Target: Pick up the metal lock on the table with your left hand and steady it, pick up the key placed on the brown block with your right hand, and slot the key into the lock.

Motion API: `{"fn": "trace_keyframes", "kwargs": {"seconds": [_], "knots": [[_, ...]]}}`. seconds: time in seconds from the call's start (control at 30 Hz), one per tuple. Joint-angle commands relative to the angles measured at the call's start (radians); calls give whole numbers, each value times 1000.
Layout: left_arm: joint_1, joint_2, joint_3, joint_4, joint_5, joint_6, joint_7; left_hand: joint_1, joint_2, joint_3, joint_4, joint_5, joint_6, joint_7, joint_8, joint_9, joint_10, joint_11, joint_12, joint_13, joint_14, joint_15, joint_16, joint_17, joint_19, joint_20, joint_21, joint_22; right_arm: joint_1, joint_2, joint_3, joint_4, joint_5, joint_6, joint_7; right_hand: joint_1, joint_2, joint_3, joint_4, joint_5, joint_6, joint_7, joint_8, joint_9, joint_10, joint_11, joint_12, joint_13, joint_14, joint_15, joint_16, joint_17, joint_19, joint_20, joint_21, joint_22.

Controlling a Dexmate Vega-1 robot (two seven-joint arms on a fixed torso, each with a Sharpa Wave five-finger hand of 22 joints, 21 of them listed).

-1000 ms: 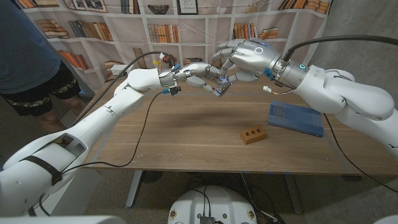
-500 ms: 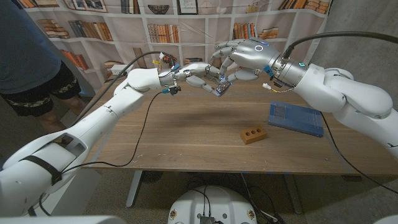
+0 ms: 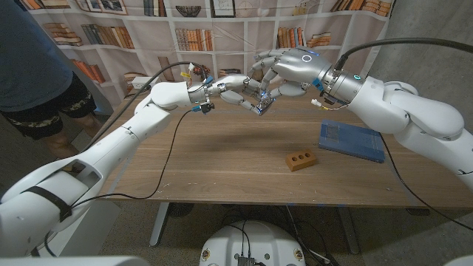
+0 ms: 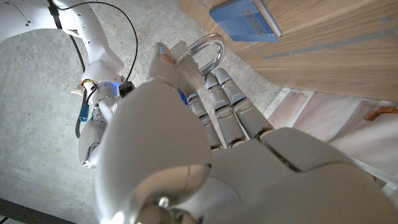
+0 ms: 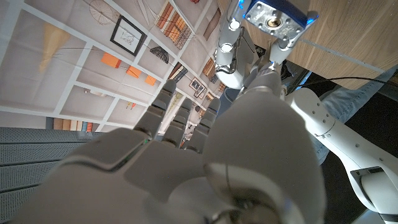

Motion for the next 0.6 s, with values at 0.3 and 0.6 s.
{"fn": "trace_keyframes", "kwargs": {"seconds": [0.3, 0.6], "knots": [[-1, -7, 0, 13, -8, -2, -7, -11, 7, 1, 6, 3, 6, 10, 8, 4, 2, 5, 4, 2, 5, -103, 3, 3, -4, -29, 5, 1, -5, -9, -3, 2, 7, -17, 1, 7, 1, -5, 5, 6, 6, -3, 7, 2, -1, 0, -2, 2, 5, -57, 6, 5, -2, 2, -1, 5], [-4, -10, 0, 23, -12, -6, -13, -12, 7, 1, 7, 3, 7, 10, 8, 4, 4, 3, 5, 2, 4, -101, 2, 3, -4, -28, 5, 1, -1, -7, -10, 4, 12, -24, 5, 7, 1, -5, 6, 7, 6, -3, 8, 3, 1, 0, -1, 2, 8, -54, 6, 5, 2, 7, 1, 5]]}}
